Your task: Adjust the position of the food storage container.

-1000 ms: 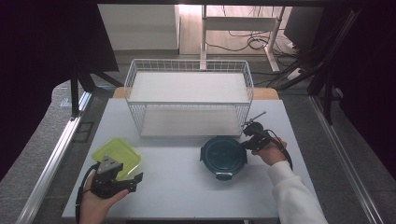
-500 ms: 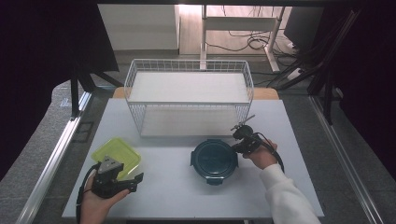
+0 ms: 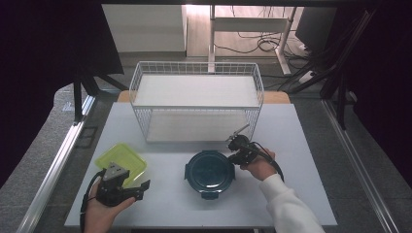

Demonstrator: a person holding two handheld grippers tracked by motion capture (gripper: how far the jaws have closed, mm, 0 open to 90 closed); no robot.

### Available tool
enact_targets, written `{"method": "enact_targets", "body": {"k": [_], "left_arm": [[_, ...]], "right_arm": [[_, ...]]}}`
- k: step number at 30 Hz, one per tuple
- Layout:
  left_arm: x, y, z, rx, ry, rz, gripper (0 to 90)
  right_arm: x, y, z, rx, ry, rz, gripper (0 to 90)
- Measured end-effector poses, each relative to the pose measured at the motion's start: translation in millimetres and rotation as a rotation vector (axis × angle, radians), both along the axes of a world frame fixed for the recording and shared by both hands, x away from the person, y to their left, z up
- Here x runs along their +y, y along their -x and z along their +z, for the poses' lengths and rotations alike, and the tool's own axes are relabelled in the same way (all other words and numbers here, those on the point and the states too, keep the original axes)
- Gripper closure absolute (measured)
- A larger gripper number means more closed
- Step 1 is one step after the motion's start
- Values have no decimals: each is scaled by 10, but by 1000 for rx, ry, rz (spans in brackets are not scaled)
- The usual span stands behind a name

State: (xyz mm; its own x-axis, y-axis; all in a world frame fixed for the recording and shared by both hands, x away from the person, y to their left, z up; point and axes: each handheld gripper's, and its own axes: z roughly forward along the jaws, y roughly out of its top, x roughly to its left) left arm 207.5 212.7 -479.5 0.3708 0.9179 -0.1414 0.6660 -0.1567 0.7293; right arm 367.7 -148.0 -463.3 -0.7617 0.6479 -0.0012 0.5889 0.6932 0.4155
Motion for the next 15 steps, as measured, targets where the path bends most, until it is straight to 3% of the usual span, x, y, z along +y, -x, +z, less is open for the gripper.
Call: {"method": "enact_targets", "body": {"k": [15], "left_arm": [[-22,-3,-5,3,1,-5,182]], "right_arm": [[169,90,-18,6,-14,39,895]]}}
